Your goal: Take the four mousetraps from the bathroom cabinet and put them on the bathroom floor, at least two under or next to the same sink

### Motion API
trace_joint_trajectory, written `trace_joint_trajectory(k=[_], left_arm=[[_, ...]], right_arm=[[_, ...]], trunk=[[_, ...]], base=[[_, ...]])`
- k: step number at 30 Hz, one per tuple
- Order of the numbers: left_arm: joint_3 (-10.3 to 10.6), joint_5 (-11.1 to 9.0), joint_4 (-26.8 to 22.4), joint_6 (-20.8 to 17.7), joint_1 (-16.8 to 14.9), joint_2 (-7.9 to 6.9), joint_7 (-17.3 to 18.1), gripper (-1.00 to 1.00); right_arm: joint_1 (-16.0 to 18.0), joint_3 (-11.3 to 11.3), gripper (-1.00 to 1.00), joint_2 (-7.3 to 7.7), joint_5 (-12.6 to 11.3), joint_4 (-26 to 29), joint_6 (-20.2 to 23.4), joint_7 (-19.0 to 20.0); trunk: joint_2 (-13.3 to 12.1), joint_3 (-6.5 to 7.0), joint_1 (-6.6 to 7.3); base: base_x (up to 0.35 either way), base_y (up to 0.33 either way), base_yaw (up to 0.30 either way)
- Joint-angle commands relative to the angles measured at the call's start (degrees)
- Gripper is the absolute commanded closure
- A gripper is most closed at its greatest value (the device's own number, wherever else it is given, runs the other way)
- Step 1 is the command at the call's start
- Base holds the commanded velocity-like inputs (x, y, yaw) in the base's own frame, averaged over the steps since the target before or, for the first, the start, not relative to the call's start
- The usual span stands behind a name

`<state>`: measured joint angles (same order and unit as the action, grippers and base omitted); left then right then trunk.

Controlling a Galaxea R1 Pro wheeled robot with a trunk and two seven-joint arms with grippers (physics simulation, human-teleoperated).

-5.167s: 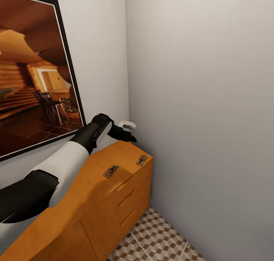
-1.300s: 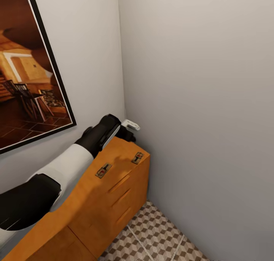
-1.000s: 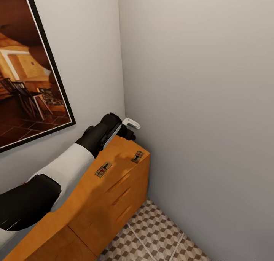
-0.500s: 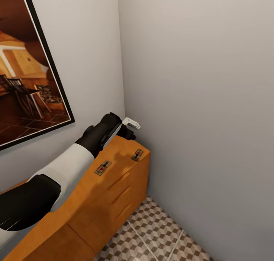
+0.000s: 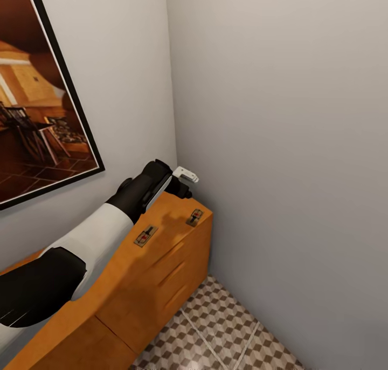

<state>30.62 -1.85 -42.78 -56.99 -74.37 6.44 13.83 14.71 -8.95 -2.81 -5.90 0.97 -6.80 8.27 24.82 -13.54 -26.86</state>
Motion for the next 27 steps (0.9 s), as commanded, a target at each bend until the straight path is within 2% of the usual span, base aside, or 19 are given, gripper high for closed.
trace_joint_trajectory(k=[1, 27], left_arm=[[0.1, -0.2, 0.0, -0.2, -0.1, -0.02, 0.0, -1.0], [0.1, -0.3, 0.2, -0.2, -0.1, -0.02, 0.0, -1.0]], right_arm=[[0.1, -0.5, -1.0, 0.0, -0.6, -0.1, -0.2, 0.2], [0.0, -0.5, -1.0, 0.0, -0.6, -0.1, -0.3, 0.2]], trunk=[[0.1, -0.18, -0.03], [0.1, -1.98, -0.03]], base=[[0.0, 0.0, 0.0], [0.0, 0.0, 0.0]])
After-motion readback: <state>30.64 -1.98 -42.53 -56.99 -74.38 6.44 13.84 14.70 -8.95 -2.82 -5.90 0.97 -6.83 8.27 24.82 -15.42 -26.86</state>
